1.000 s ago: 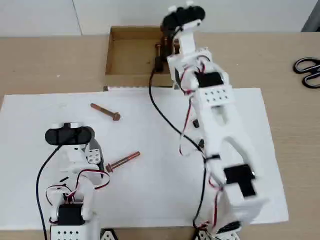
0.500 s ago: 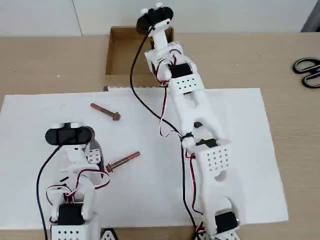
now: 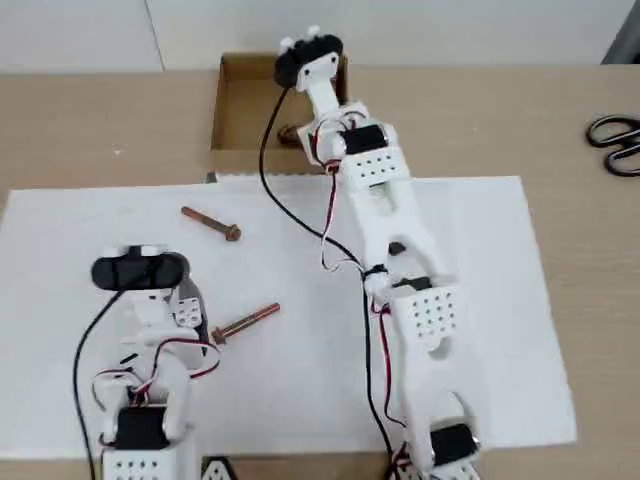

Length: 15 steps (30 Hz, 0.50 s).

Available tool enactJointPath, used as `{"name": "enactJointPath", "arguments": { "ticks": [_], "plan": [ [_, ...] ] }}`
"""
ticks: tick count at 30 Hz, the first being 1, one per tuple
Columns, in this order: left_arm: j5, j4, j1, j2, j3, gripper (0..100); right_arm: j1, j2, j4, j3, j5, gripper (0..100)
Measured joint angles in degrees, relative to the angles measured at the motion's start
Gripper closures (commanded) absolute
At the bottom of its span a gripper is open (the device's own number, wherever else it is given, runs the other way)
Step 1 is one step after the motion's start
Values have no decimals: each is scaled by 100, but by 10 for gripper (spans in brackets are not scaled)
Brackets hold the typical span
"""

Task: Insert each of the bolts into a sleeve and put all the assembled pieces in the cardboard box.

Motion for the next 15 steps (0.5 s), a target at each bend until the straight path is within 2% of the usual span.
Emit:
{"name": "enactJointPath", "arguments": {
  "ticks": [7,15],
  "plan": [
    [0,0,0,0,0,994,35,0,2004,-1741,0,969],
    [0,0,0,0,0,994,211,0,3956,-2778,0,980]
  ]
}}
